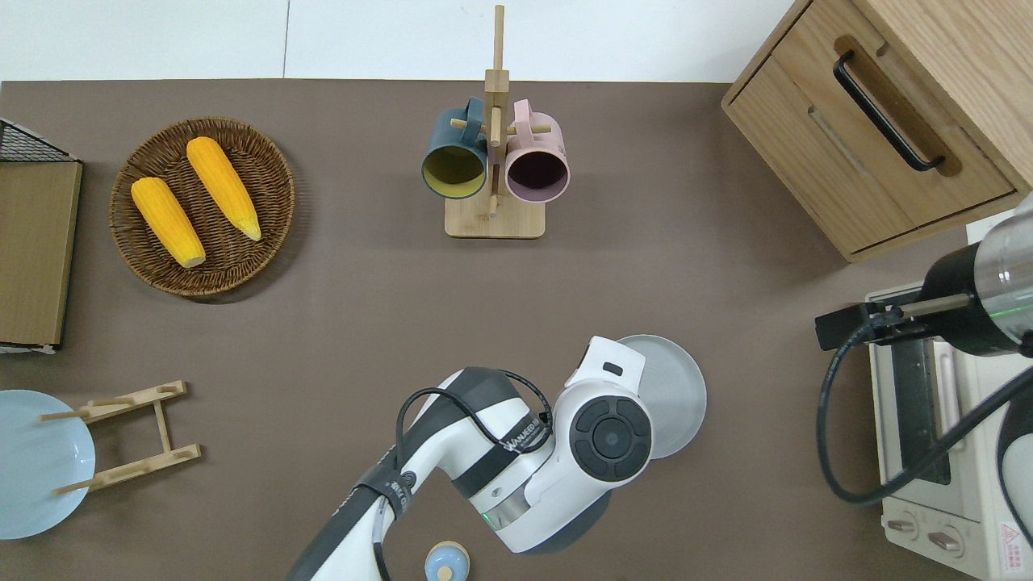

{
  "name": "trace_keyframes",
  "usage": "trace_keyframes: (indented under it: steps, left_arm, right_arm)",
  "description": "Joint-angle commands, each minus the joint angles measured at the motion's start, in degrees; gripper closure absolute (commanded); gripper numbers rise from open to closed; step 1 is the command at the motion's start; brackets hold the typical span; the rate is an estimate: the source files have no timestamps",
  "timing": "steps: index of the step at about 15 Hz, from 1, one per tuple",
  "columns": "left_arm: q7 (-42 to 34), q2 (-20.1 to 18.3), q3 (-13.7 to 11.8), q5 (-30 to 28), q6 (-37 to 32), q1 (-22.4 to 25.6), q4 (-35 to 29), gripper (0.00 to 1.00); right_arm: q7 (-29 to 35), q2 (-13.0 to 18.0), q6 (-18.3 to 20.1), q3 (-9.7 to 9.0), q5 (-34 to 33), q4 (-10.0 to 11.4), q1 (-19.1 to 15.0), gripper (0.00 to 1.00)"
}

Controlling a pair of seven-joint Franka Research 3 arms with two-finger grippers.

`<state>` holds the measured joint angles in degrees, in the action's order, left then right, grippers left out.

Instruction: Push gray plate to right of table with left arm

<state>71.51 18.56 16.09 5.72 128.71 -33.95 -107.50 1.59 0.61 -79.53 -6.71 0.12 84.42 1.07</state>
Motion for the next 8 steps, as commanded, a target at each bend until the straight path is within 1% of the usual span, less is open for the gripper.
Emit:
trace_keyframes:
  steps: [1,3,4,7,8]
  left_arm:
    - [-7.2,-7.7,-0.1,-0.4,-9.3,5.1,0.0,0.02]
    - [-11.0,-10.4,-0.3,-1.0,-13.6,7.3,1.8,0.01]
    - [-13.9,-11.3,-0.4,-1.0,-17.1,8.5,3.3,0.01]
    - [-19.3,-11.2,-0.2,-2.1,-27.3,13.7,11.6,0.01]
    - [-22.0,-11.2,-0.3,-2.1,-29.9,14.9,13.4,0.0]
  right_arm:
    - [0.1,0.4,0.8,-0.85,0.6,-0.2,-1.2,0.017]
    - [0.1,0.4,0.8,-0.76,0.6,-0.2,-1.2,0.017]
    - [0.0,0.4,0.7,-0.85,0.6,-0.2,-1.2,0.017]
    - [0.0,0.4,0.7,-0.85,0.6,-0.2,-1.2,0.017]
    - [0.0,0.4,0.7,-0.85,0.6,-0.2,-1.2,0.017]
